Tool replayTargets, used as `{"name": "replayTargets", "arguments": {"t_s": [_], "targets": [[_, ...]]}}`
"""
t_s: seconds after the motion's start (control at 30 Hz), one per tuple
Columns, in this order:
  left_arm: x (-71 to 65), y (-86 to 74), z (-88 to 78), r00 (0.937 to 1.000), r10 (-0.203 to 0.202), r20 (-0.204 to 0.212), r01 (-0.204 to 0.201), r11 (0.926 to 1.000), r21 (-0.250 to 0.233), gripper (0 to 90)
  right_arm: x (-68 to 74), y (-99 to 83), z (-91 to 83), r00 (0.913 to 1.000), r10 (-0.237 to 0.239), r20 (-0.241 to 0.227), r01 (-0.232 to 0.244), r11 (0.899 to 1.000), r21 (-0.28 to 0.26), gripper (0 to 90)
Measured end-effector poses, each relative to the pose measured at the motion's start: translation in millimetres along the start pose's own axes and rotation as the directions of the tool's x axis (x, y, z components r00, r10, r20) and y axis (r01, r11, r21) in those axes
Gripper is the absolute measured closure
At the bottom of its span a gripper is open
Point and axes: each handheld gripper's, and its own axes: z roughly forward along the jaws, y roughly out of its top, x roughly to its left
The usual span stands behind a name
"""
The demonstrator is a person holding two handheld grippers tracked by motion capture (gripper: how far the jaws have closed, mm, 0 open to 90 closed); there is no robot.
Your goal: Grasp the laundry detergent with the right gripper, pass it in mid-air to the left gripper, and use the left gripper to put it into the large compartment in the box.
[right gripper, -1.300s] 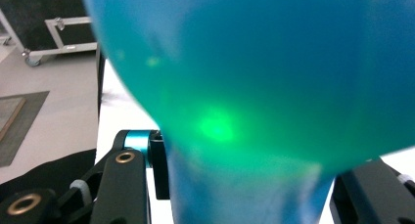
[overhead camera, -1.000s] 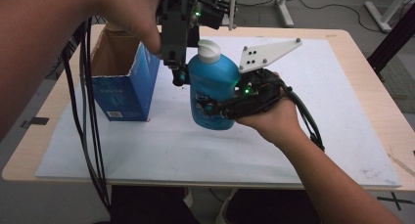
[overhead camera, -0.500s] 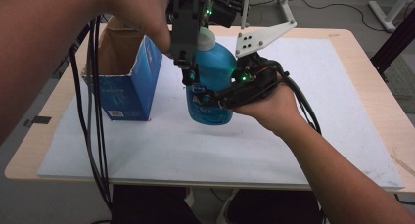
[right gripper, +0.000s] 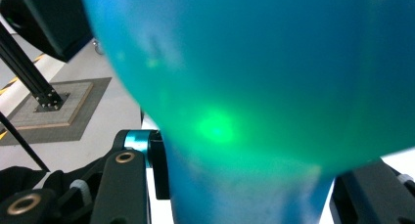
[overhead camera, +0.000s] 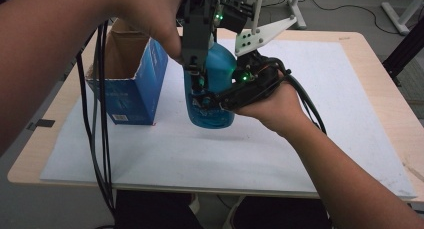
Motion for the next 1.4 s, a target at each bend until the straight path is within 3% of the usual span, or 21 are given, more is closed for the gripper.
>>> {"name": "replayTargets", "arguments": {"t_s": [0.43, 0.57, 0.83, 1.13, 1.4], "targets": [[4.7, 4.6, 3.2, 0.9988, -0.043, 0.022, 0.043, 0.9989, 0.016, 2.2, -2.3, -0.7, -1.7, 0.9998, -0.017, -0.001, 0.017, 1.000, -0.003, 46.5], [4.5, 5.7, 1.9, 0.9983, -0.048, 0.034, 0.048, 0.9987, 0.016, 8.5, -2.2, -0.5, -2.4, 0.9998, -0.021, 0.000, 0.021, 1.000, -0.005, 46.5], [4.1, 6.1, 1.5, 0.9981, -0.055, 0.030, 0.054, 0.9984, 0.017, 8.9, -1.6, -0.7, -2.0, 0.9997, -0.024, 0.002, 0.024, 1.000, -0.003, 46.5], [2.3, 7.6, 0.2, 0.9983, -0.052, 0.027, 0.052, 0.9983, 0.025, 17.2, -1.2, -0.3, -3.7, 0.9997, -0.024, 0.006, 0.024, 1.000, -0.009, 46.6], [2.4, 7.9, -0.1, 0.9983, -0.054, 0.024, 0.053, 0.9983, 0.025, 19.2, -0.6, 0.0, -4.7, 0.9996, -0.026, 0.006, 0.026, 1.000, -0.010, 46.5]]}}
